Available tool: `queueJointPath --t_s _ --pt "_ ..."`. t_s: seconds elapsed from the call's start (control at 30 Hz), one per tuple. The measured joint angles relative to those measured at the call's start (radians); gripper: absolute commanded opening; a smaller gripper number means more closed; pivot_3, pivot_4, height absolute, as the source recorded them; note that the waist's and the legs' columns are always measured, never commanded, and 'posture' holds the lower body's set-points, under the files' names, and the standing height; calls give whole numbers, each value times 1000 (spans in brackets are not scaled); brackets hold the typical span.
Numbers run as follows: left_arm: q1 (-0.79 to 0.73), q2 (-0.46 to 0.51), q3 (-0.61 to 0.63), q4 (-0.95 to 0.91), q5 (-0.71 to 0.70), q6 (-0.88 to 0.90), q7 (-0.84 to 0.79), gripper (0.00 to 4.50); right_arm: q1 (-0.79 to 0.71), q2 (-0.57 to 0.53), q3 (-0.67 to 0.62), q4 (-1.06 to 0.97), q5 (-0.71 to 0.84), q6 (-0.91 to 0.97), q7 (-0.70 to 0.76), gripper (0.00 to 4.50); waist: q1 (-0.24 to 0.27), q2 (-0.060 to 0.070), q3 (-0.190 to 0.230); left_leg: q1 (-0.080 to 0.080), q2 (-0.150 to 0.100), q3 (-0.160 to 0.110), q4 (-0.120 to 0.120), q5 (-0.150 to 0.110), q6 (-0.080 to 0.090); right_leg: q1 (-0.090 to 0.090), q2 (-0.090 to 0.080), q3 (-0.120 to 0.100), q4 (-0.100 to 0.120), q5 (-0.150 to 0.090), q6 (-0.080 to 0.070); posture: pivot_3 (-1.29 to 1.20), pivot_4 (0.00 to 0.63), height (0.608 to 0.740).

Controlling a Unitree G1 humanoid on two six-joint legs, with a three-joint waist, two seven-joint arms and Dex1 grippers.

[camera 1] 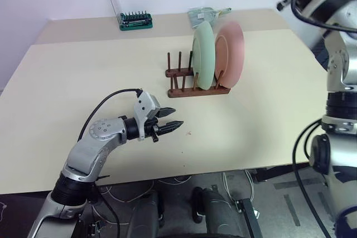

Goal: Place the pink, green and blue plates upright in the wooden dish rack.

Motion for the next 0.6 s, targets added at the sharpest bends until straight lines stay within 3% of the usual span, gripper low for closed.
queueJointPath --t_s 0.13,0.33,0.43,0.6 --pt "15 1 31 8 -1 0 15 2456 -16 200 -4 -163 333 292 -48 64 -1 0 0 0 0 -1 1 0 0 -1 -1 0 2 0 0 0 150 730" --pt "56 31 99 37 0 -2 35 2456 -80 440 -83 -141 651 539 -355 64 0 -1 -1 0 0 0 1 0 0 0 -2 0 2 0 0 0 150 730" --pt "75 39 121 37 0 -3 36 2456 -78 488 -125 -23 695 592 -503 64 2 -1 -1 0 -1 0 1 0 0 0 -2 -1 1 0 0 0 150 730" --pt "79 38 122 36 0 -3 40 2456 -43 497 -152 91 683 603 -582 64 -4 -1 -1 -1 -1 1 0 0 0 -1 -2 -1 1 0 0 0 150 730"
